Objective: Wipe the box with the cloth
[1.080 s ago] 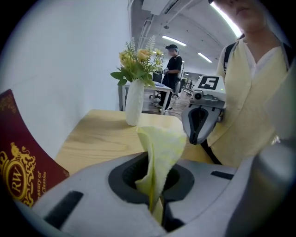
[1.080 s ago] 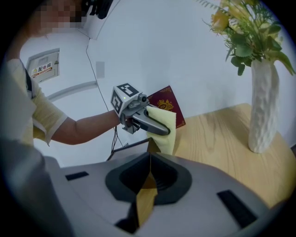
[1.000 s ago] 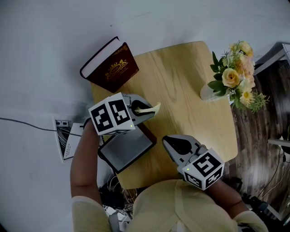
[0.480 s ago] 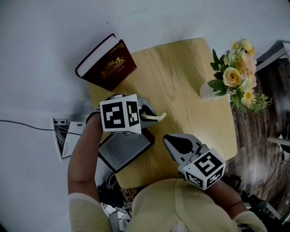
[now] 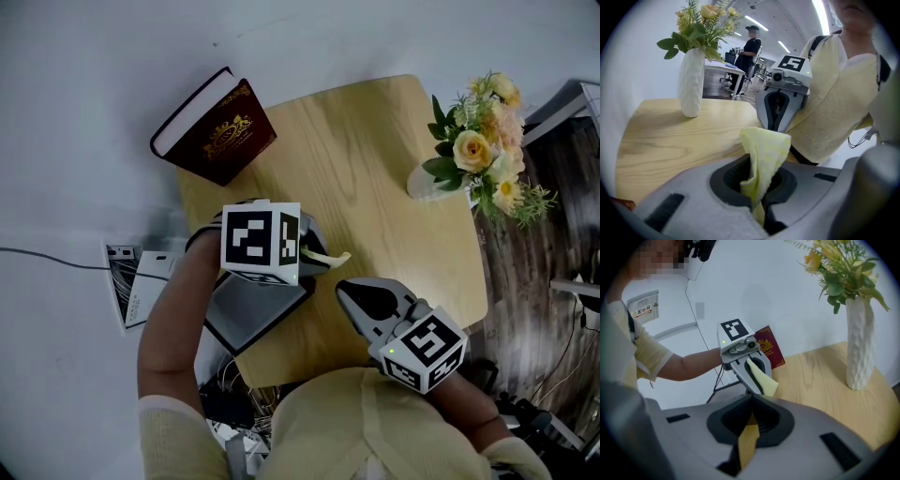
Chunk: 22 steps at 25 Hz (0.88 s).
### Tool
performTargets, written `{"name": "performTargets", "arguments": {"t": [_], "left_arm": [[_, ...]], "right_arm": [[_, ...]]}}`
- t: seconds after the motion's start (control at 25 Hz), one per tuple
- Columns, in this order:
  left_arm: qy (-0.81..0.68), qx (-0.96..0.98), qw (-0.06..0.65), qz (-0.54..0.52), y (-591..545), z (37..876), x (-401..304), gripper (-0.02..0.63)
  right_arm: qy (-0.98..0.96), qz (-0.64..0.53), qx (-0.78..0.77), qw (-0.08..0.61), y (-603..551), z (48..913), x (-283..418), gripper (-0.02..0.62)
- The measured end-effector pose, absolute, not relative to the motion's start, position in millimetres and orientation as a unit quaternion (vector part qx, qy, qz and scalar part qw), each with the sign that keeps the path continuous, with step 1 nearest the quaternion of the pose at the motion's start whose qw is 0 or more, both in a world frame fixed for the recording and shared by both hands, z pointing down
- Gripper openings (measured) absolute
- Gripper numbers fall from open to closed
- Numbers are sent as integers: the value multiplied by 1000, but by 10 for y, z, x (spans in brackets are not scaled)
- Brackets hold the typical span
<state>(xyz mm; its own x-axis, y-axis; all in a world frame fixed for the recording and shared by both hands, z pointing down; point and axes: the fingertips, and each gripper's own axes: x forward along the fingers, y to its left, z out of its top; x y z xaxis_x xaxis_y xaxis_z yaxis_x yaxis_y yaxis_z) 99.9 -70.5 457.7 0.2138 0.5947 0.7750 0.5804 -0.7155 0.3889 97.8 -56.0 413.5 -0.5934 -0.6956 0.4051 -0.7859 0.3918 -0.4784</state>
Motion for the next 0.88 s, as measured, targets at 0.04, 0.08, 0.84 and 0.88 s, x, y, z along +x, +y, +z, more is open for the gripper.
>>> {"name": "performTargets", "arguments": {"t": [0.04,0.08,0.84,0.88], "left_arm": [[381,777,7,501,-676,4580,1004,25],[384,775,7,502,-652,4589,1010,25],[426,760,0,492,-204,4546,1029,25],[427,760,-1,490,-181,4537,1026,25]], "right_arm": [[-831,325,445,69,-546,4132,975,31],[-831,326,446,69,-532,4134,976,31],[-827,339,443,65,-277,4120,974,31],[-828,340,442,64,-264,4114,964,31]]}}
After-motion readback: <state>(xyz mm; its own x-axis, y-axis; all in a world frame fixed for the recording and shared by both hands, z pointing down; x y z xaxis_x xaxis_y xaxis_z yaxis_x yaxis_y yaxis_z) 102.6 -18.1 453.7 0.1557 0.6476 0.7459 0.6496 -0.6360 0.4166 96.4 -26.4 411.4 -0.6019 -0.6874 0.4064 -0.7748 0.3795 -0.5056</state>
